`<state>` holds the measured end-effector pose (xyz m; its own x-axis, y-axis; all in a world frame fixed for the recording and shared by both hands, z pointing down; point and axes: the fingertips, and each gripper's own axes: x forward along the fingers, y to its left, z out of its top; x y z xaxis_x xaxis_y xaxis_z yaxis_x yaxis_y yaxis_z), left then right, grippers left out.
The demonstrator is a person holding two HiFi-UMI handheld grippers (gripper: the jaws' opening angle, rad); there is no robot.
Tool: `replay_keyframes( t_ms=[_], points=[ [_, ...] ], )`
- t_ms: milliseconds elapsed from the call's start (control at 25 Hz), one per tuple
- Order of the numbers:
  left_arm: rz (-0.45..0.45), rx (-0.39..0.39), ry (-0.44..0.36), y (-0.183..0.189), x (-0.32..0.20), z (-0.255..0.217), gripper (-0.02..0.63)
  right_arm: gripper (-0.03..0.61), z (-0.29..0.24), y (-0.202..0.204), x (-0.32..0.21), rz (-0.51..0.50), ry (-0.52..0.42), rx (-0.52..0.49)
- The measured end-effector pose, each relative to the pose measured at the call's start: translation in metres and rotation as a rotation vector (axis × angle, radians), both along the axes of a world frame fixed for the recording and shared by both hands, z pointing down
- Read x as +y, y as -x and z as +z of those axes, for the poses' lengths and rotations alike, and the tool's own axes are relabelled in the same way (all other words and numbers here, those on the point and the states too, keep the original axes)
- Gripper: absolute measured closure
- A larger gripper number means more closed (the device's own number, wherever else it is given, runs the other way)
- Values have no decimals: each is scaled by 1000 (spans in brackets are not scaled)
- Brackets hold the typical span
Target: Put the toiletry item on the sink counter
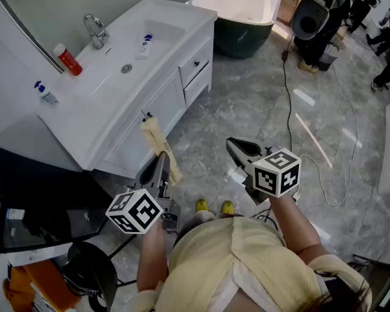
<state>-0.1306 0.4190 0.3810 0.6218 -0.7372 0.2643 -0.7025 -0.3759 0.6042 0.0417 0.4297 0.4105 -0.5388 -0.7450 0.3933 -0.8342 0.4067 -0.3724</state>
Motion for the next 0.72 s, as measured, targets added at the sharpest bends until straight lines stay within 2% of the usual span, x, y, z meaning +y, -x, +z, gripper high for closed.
replay_keyframes(
  t_ms=[440,720],
  points=[
    [3,-8,-18,29,-11,-2,558,551,-1,25,-16,3,-2,15],
    [34,-14,-16,42,-11,5,558,551,-1,43,-20,26,4,-32]
  ],
)
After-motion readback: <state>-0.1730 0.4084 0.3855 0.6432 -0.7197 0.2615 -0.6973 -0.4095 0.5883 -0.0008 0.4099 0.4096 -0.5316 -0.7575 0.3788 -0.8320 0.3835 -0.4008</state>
